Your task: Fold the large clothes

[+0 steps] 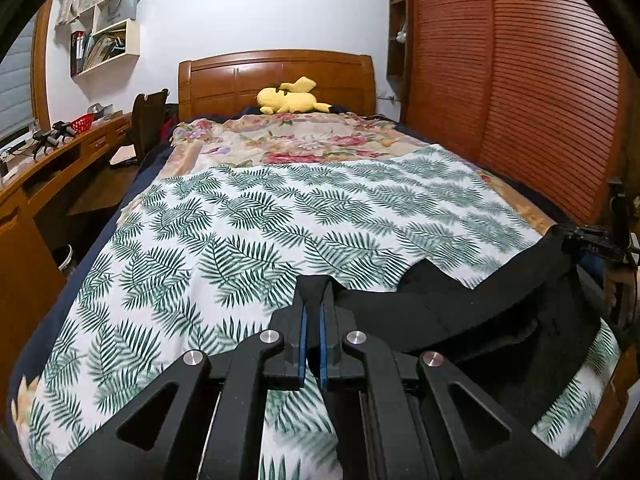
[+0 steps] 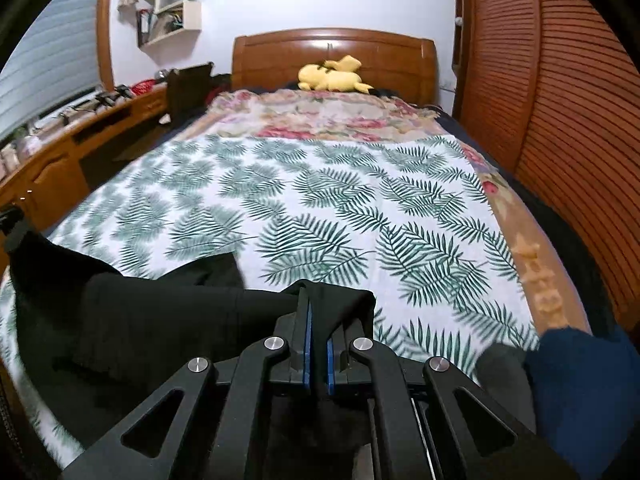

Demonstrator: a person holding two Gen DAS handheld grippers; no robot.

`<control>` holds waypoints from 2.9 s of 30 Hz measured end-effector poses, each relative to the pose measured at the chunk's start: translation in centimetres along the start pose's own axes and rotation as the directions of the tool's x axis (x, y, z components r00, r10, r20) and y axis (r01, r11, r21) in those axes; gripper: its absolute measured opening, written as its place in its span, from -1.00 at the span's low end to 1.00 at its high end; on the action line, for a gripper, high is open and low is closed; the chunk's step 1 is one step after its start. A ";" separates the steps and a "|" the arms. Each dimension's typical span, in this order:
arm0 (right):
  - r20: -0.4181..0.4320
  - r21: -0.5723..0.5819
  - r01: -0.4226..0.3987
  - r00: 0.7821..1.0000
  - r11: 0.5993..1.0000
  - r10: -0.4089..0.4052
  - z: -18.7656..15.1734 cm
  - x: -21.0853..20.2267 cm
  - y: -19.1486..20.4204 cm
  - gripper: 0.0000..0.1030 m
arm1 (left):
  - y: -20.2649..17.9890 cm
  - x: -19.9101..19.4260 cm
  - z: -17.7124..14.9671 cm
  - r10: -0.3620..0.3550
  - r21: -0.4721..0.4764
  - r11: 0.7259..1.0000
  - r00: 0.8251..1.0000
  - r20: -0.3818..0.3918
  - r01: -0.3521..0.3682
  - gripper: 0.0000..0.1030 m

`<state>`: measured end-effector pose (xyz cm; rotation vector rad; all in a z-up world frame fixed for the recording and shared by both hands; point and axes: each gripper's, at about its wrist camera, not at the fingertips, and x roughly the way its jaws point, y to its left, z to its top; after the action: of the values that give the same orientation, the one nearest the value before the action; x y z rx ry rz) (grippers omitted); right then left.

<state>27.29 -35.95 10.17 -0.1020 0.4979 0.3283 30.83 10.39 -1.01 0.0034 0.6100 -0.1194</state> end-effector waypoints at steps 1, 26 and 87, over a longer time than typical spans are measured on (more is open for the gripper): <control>-0.009 0.004 0.009 1.000 1.000 -0.009 0.4 1.2 0.1 -0.92 | 0.1 1.0 0.2 0.007 -0.005 1.000 1.000 -0.008 -0.007 -0.91; -0.184 0.041 -0.011 0.983 0.999 0.018 -2.9 6.1 -2.6 0.41 | -2.9 1.0 -8.6 -0.096 -0.028 0.995 0.982 -0.165 0.092 0.41; -0.092 0.069 -0.092 0.991 0.993 0.098 -16.8 -9.7 0.8 0.18 | -12.3 -9.1 -15.6 -0.123 0.020 0.992 0.980 -0.159 0.127 -0.08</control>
<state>11.40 -40.90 0.21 -0.0312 0.6091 0.4014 13.11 -0.19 -8.23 0.0035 0.7661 -0.2521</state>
